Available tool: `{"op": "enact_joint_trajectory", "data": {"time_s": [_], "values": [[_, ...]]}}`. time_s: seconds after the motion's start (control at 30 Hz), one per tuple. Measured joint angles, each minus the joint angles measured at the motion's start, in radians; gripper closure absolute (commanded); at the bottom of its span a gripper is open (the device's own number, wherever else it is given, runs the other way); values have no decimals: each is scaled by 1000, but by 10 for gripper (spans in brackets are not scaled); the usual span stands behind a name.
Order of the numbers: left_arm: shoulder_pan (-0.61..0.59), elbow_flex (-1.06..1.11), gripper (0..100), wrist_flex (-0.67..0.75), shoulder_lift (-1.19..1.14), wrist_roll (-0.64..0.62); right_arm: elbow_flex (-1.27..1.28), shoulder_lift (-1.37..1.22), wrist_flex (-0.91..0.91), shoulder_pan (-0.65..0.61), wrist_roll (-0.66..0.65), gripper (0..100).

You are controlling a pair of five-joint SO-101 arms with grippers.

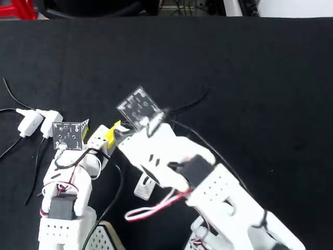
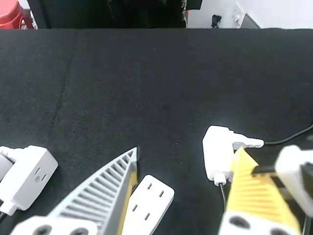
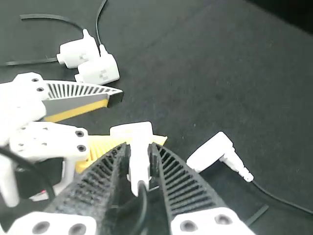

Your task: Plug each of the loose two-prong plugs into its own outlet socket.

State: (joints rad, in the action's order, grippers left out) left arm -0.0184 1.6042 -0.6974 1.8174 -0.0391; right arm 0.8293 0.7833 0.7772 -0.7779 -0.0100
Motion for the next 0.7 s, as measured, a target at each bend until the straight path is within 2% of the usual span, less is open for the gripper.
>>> {"op": "enact_joint_trajectory", "data": {"time_s": [0.13, 0.23, 0.37, 0.5, 0.7], "values": [[-57, 0, 700, 0, -2, 0, -155, -155, 92, 0, -28, 986], [-163, -3, 702, -8, 8, -2, -281, -249, 196, 25, -51, 986], [-307, -5, 703, -133, 3, 5, -385, -345, 278, 48, -114, 986], [-497, -5, 703, -261, 3, 109, -451, -479, 285, 48, -144, 986], [-824, 66, 704, -293, 3, 284, -572, -709, 285, 29, -155, 986]]}}
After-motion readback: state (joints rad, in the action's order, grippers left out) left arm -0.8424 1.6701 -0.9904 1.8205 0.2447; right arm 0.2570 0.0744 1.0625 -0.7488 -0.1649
